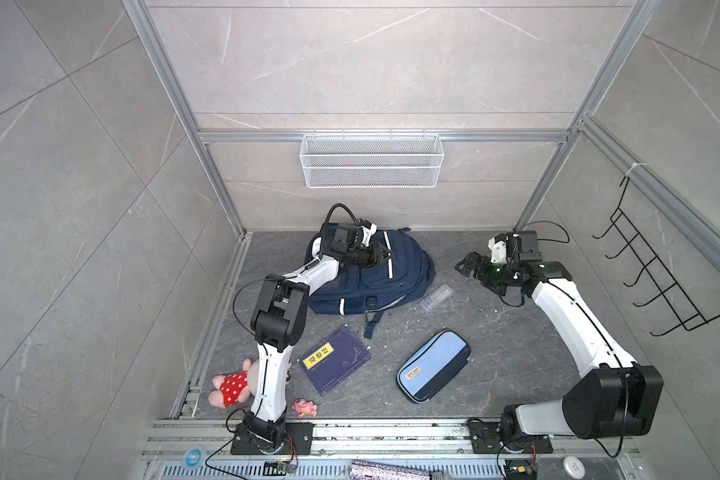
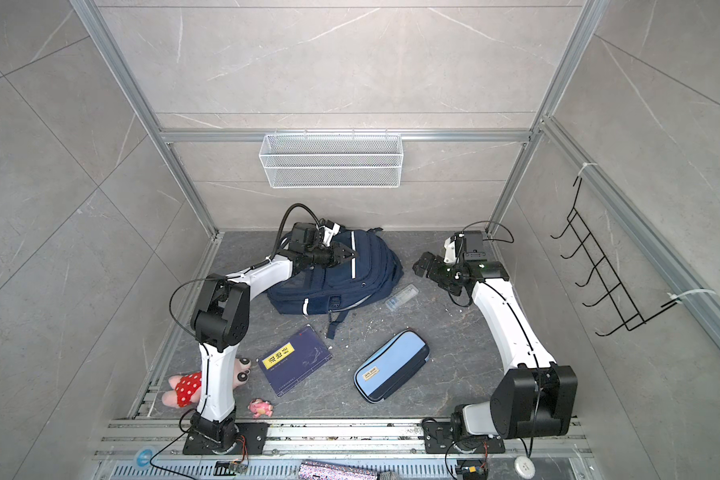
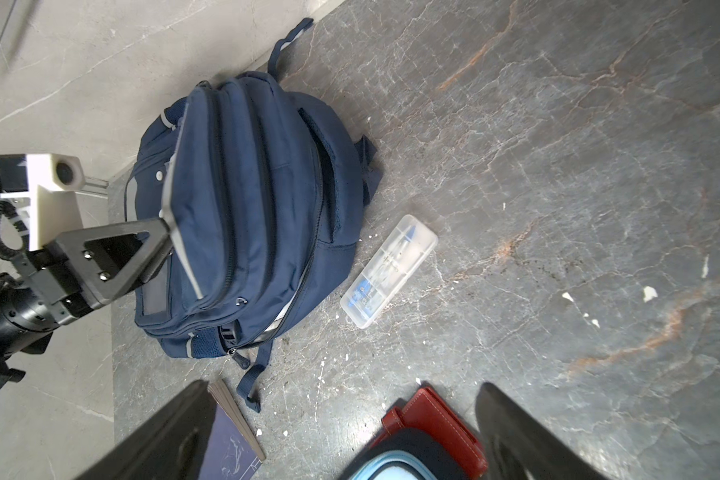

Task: Pack the student bag
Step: 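Open the right gripper and withdraw it from the backpack while the left holds the bag, then release the backpack with the left gripper and move both grippers to the purple book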

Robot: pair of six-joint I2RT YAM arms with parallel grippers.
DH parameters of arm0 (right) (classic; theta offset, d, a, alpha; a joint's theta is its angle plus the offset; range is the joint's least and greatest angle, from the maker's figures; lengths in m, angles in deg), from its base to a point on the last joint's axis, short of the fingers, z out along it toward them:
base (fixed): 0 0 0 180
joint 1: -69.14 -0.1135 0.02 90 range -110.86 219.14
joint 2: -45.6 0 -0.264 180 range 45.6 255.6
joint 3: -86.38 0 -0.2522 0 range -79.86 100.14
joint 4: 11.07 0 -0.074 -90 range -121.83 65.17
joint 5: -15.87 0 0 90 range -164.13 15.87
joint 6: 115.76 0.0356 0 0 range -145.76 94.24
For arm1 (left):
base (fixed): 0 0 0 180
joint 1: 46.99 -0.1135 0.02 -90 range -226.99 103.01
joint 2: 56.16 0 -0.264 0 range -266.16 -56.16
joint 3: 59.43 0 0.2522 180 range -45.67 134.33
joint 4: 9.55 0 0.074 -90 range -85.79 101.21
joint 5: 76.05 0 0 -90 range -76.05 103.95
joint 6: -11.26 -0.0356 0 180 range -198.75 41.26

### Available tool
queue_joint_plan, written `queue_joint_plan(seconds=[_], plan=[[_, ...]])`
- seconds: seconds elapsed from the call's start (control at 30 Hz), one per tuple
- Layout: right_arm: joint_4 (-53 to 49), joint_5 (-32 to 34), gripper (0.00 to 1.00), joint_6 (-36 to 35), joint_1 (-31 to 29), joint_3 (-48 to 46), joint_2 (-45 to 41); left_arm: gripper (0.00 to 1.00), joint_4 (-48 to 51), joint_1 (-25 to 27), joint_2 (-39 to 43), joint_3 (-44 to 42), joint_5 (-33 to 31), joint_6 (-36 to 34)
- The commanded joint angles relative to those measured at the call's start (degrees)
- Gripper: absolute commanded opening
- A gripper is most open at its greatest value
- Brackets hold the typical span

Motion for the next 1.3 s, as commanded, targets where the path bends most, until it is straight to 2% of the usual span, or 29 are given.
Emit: queue_joint_plan(seconds=[0.0,0.17,0.3,0.53,0.67,0.8,0.97,1.27], plan=[[0.62,-0.45,0.99,-0.95,-0.17,0.42,-0.82,0.42,11.38,-0.26,6.95,5.55,-4.18,-7.45],[1.08,-1.6,0.99,-0.19,-1.76,-2.6,-3.47,0.57,22.56,-0.48,16.54,2.04,-9.05,-12.25],[0.28,-2.69,1.0,-1.21,-8.81,-2.47,-2.79,0.68,28.98,-0.44,27.04,-6.65,-12.26,-12.67],[2.03,-10.7,1.0,-0.63,-20.27,-1.58,2.61,0.7,41.41,-1.25,39.61,-21.07,-16.22,-10.64],[3.92,-14.86,1.0,1.49,-27.2,-3.1,4.95,0.71,39.5,-5.22,44.4,-31.34,-12.06,-6.73],[6.02,-19.19,1.0,2.59,-34.49,-3.98,8.79,0.72,36.92,-10.25,45.74,-39.29,-8.57,-4.78],[8.61,-21.27,1.0,4.53,-42.68,-4.2,14.03,0.72,33.95,-15.0,44.84,-44.4,-5.58,-4.23],[18.86,-21.04,1.0,15.16,-48.27,-10.39,20.25,0.73,32.99,-17.89,39.48,-46.85,-4.53,-6.87]])
